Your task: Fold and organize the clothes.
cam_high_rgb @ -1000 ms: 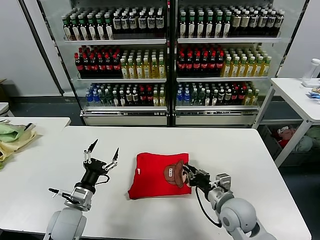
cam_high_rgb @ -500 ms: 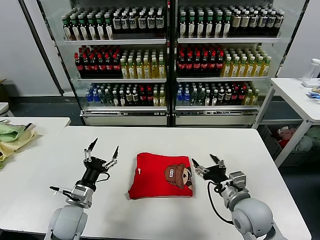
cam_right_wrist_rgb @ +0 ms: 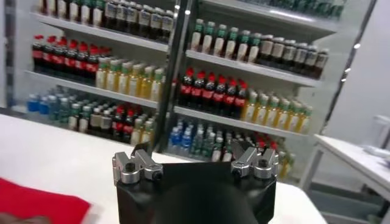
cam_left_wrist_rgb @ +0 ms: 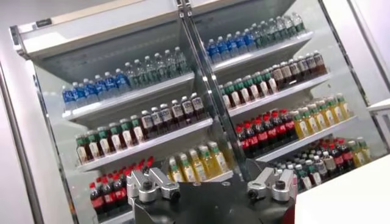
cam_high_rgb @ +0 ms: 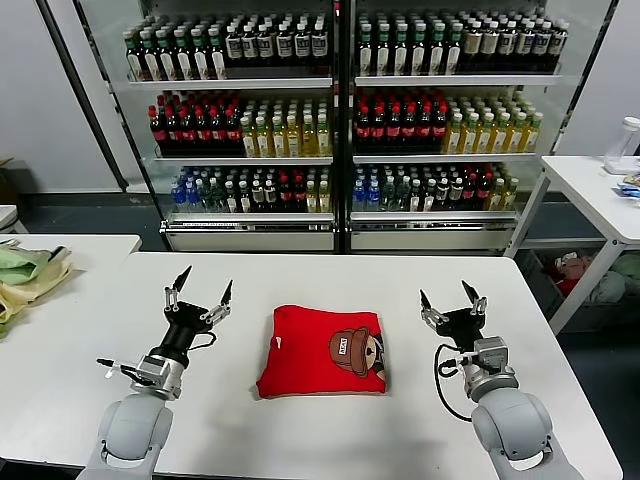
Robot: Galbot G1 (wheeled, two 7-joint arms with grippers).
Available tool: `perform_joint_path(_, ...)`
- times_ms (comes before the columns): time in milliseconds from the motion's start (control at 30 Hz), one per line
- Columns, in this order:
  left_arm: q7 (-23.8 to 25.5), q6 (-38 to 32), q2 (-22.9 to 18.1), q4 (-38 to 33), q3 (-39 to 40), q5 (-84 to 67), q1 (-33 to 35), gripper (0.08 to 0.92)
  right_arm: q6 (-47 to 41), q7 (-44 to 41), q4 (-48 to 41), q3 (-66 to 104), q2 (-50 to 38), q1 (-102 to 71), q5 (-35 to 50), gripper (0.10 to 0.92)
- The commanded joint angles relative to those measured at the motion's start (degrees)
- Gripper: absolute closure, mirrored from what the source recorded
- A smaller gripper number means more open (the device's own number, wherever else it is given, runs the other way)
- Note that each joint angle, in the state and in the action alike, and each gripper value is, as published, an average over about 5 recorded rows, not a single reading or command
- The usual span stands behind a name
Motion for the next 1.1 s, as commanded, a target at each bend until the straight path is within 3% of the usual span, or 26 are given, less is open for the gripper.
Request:
perform_joint_path(33,2.24,-2.52,0.36,3.09,-0.92,-5.38,-1.9,0.177,6.21,1.46,-5.26,0.92,0.38,0.71,-6.19,0.202)
perform_joint_path(400,6.39,-4.55,0.67,7.06,-0.74,-5.99,-2.98,0.177,8.76,2.06,-5.55,1.95,1.04,0.94,-9.58,0.203)
perform_joint_path(633,4.76,-4.11,-0.33,9.43,0.14,-6.12,-4.88,0.177,9.12,1.97,-4.49,2.47,0.92,-0.38,-9.6,0.203)
perform_joint_path(1100,3.74,-2.56,0.66,7.3,-2.21,-6.71,-2.68,0.177,9.33,1.51,-1.57,1.34,1.39,-0.64,-11.74,0.203)
